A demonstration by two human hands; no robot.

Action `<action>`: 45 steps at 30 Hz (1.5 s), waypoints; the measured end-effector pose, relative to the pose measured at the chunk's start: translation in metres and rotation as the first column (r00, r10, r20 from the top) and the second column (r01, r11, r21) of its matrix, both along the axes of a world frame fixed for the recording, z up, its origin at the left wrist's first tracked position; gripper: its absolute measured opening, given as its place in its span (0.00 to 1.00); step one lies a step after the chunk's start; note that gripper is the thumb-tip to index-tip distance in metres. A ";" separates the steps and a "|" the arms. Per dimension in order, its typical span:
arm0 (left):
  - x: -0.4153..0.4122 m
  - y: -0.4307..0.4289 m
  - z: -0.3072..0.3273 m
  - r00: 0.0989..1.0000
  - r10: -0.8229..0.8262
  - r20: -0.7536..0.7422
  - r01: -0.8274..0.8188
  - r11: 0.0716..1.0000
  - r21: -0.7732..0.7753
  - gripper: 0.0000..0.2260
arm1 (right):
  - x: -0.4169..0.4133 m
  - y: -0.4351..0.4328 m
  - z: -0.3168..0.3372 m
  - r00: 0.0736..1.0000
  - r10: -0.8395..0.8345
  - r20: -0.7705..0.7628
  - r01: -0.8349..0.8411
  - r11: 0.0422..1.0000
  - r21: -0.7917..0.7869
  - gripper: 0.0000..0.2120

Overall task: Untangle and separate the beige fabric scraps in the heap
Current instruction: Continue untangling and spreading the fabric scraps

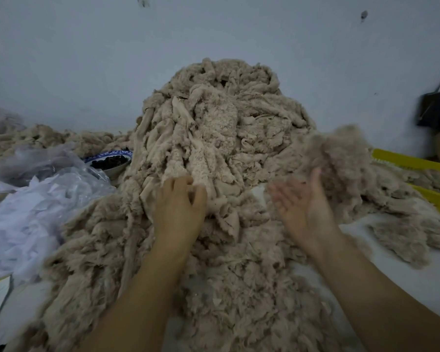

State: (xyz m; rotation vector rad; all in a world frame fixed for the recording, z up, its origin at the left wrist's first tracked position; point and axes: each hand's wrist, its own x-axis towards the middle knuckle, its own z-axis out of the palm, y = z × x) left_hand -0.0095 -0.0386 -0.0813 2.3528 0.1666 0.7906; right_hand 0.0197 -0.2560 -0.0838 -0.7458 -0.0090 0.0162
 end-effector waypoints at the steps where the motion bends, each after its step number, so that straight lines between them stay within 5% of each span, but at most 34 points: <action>1: 0.000 0.002 -0.003 0.991 0.024 -0.133 -0.017 0.998 0.057 0.18 | 0.001 0.005 -0.009 0.999 0.033 -0.035 -0.037 0.993 -0.110 0.33; 3: 0.000 0.003 -0.007 0.952 0.033 -0.305 0.005 0.993 0.122 0.18 | -0.001 0.014 -0.019 0.996 0.085 -0.024 -0.088 0.946 -0.312 0.26; 5: 0.002 0.003 -0.010 0.958 -0.019 -0.286 0.047 0.994 0.094 0.13 | -0.005 0.022 -0.019 0.993 0.109 0.051 -0.063 0.830 -0.555 0.20; 8: 0.002 0.000 -0.006 0.977 -0.151 -0.153 0.119 0.972 -0.204 0.16 | -0.013 0.032 -0.020 0.977 0.193 0.087 -0.051 0.613 -0.789 0.16; 10: -0.003 -0.010 0.000 0.950 -0.312 -0.029 0.238 0.778 -0.582 0.17 | -0.018 0.038 -0.021 0.964 0.254 0.074 -0.091 0.581 -0.809 0.15; 13: -0.010 -0.025 0.006 0.804 -0.579 0.136 0.338 0.256 -0.906 0.11 | -0.022 0.043 -0.018 0.941 0.321 0.107 -0.094 0.553 -0.827 0.24; 15: -0.010 -0.028 0.006 0.752 -0.634 0.179 0.333 0.130 -0.934 0.09 | -0.022 0.043 -0.019 0.929 0.351 0.120 -0.081 0.507 -0.858 0.25; 19: -0.006 -0.026 0.007 0.761 -0.584 0.282 0.329 -0.028 -0.944 0.08 | -0.021 0.040 -0.019 0.939 0.305 0.159 -0.012 0.490 -0.871 0.05; 29: 0.000 -0.006 0.009 0.837 -0.384 0.389 0.301 -0.270 -0.915 0.17 | -0.018 0.032 -0.016 0.978 0.161 0.134 0.064 0.381 -0.922 0.16; 33: 0.004 -0.003 0.007 0.881 -0.298 0.367 0.249 -0.367 -0.896 0.10 | -0.017 0.032 -0.013 0.992 0.118 0.047 -0.032 0.593 -0.805 0.11; 39: 0.008 0.009 0.010 0.926 -0.068 0.371 0.290 -0.501 -0.815 0.11 | -0.016 0.032 -0.009 0.979 0.187 -0.082 -0.203 0.836 -0.510 0.17; 42: 0.008 0.008 0.009 0.908 -0.183 0.377 0.271 -0.430 -0.861 0.20 | -0.016 0.031 -0.006 0.978 0.190 -0.085 -0.208 0.896 -0.393 0.13; 45: -0.003 -0.008 0.010 0.753 -0.604 0.260 0.252 -0.099 -0.963 0.35 | -0.017 0.032 -0.003 0.990 0.143 -0.008 -0.134 0.904 -0.406 0.12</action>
